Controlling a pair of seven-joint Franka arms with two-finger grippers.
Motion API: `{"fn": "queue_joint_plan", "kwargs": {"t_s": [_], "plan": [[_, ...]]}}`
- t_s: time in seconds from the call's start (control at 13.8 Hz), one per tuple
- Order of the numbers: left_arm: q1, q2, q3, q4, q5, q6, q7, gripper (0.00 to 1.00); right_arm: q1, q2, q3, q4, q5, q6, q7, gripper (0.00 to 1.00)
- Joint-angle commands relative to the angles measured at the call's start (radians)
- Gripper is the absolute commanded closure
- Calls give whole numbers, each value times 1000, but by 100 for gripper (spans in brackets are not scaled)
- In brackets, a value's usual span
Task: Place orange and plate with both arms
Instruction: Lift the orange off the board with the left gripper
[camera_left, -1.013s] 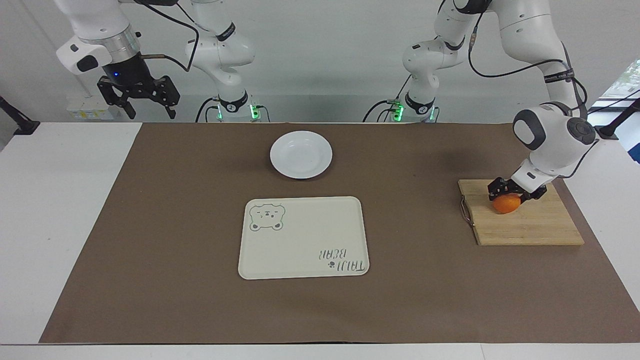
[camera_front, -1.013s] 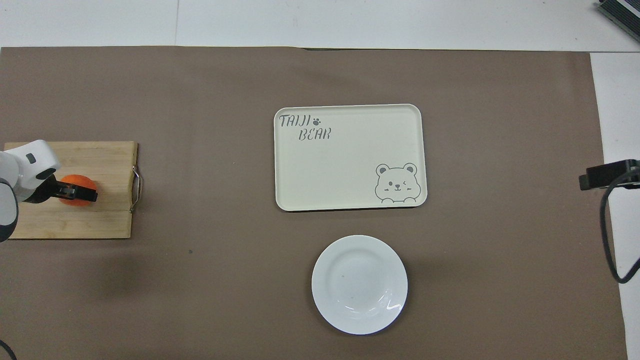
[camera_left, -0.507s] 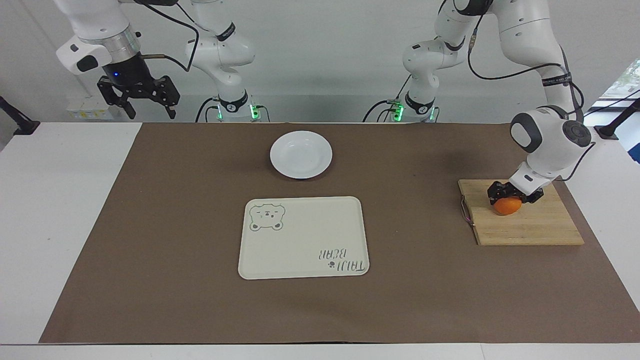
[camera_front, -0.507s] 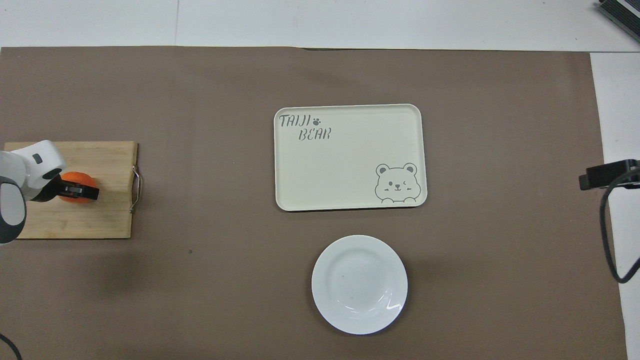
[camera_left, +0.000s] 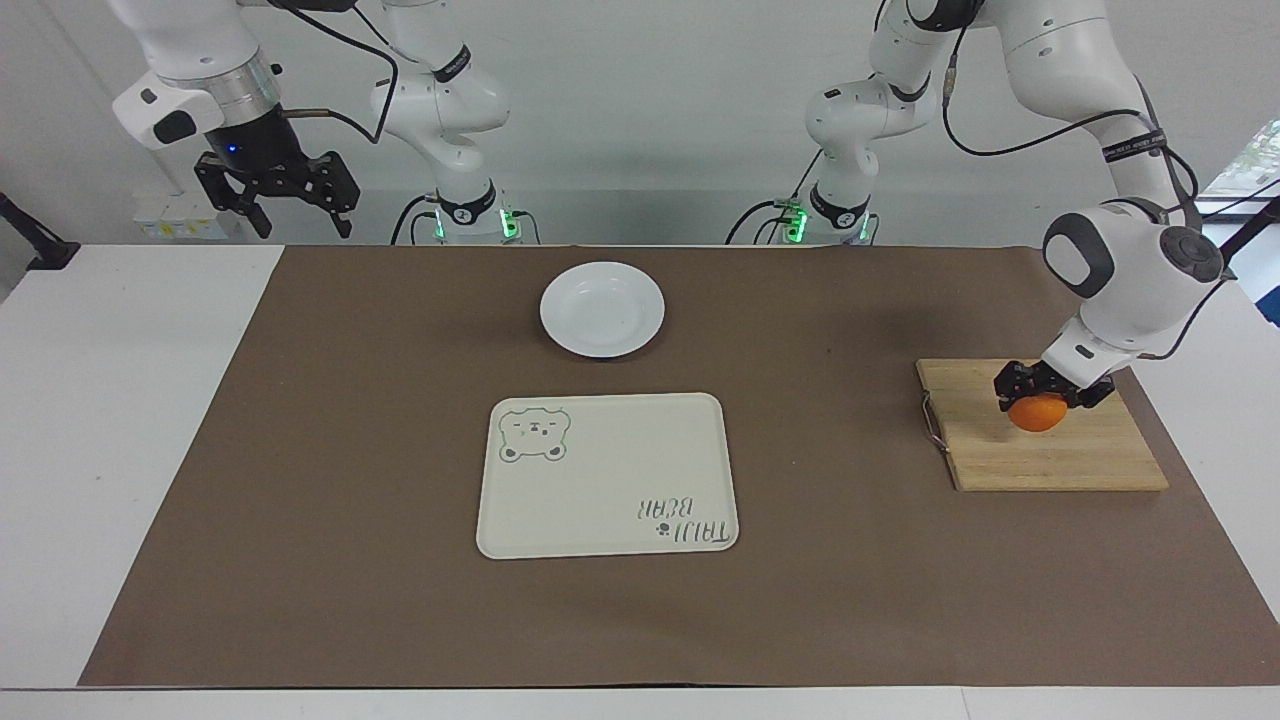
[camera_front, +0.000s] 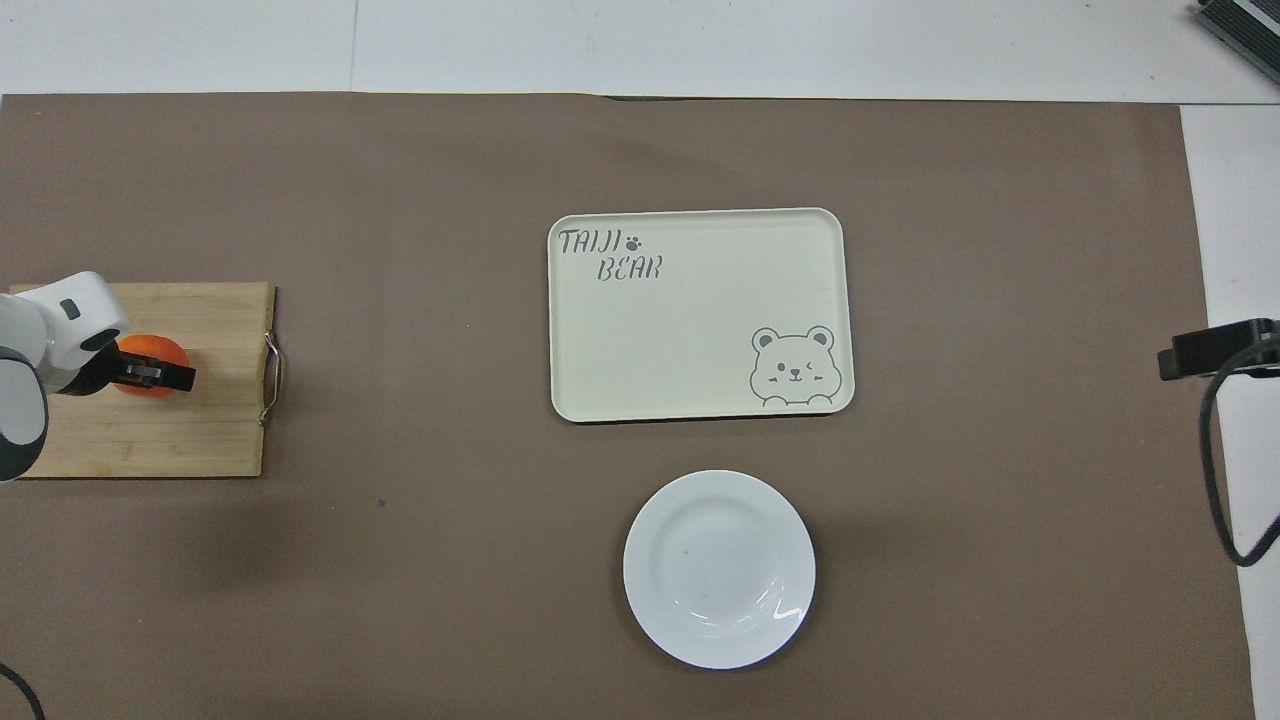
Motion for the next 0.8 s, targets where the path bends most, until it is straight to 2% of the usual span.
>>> {"fn": "queue_joint_plan", "kwargs": {"t_s": [0.0,0.14,0.36,0.72], "plan": [[-33,0,1,110,-5,-141,-105,100,-9,1,1,8,21,-15,-16,0],[-59,-10,1,168,0,-233,-206,100,-9,1,1,8,21,-15,-16,0],[-116,-75,1,219,11,-348,-320,100,-9,1,1,8,21,-15,-16,0],[-177,-145,-5,328,12,-554,-401,100,-9,1,1,8,21,-15,-16,0]]}}
